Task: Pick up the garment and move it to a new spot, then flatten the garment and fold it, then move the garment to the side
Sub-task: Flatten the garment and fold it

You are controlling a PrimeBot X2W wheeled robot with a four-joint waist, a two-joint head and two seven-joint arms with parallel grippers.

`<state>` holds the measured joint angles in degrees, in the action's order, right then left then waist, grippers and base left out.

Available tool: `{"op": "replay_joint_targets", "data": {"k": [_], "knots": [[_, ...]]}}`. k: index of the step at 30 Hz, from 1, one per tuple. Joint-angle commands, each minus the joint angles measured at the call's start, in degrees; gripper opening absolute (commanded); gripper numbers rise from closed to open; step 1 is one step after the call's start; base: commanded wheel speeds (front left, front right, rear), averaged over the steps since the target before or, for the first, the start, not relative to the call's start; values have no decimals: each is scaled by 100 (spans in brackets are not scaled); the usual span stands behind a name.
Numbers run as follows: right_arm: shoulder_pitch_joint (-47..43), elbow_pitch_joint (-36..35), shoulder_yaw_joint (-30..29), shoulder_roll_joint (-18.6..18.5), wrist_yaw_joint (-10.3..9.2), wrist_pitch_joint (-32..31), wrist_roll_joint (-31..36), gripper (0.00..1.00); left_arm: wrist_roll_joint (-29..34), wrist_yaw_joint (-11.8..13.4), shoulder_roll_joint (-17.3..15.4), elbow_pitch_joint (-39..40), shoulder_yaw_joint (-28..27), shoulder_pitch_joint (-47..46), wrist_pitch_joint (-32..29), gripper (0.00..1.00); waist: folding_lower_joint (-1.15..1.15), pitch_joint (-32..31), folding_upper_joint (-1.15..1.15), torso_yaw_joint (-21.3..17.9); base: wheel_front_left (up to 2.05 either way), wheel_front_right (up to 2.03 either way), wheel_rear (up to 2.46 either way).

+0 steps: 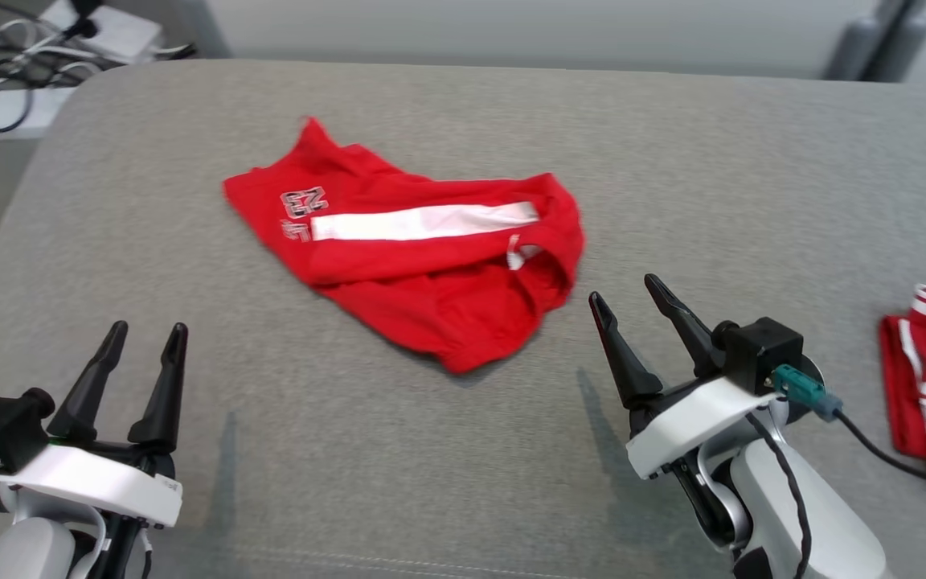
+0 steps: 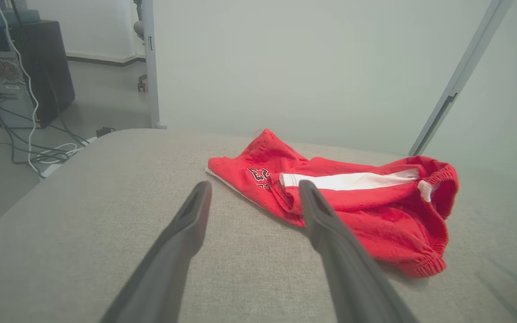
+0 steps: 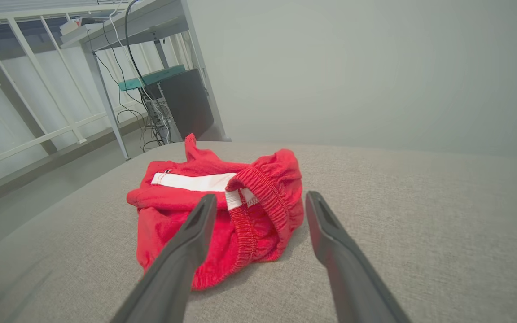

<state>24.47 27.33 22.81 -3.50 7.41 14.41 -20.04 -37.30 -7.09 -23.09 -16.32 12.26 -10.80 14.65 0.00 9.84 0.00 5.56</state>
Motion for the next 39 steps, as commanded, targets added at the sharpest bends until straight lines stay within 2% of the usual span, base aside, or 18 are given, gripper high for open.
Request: {"op": "replay_joint_targets", "data": {"k": [1, 10, 15, 24, 31, 34, 36, 39], "knots": [[220, -25, 124, 62, 8, 59, -132, 100, 32, -39, -177, 129, -191, -139, 34, 100, 0, 5, 0, 375, 0, 0, 0], [649, 580, 212, 62, 8, 59, -251, 100, -158, -39, -162, 116, 2, -219, 35, 100, 0, 207, 0, 988, 0, 0, 0], [857, 960, -101, 62, 8, 59, -52, 100, -273, -39, -173, 115, 86, -270, 35, 100, 0, 307, 0, 1240, 0, 0, 0], [997, 1419, -488, 62, 8, 59, 412, 100, -453, -39, -145, 115, 145, -282, 35, 100, 0, 444, 0, 1403, 0, 0, 0], [1108, 1441, -517, 62, 8, 59, 617, 98, -569, -39, -121, 163, 202, -310, 35, 100, 0, 533, 0, 1451, 0, 0, 0], [1167, 1504, -570, 62, 8, 59, 708, 89, -624, -39, -102, 154, 229, -320, 35, 100, 0, 565, 0, 1475, 0, 0, 0], [1209, 1554, -615, 62, 8, 59, 750, 56, -644, -39, -88, 157, 254, -327, 35, 100, 0, 582, 0, 1502, 0, 0, 0], [1272, 1640, -712, 62, 8, 59, 872, 29, -678, -39, -65, 149, 291, -324, 35, 100, 0, 612, 0, 1538, 0, 0, 0]]}}
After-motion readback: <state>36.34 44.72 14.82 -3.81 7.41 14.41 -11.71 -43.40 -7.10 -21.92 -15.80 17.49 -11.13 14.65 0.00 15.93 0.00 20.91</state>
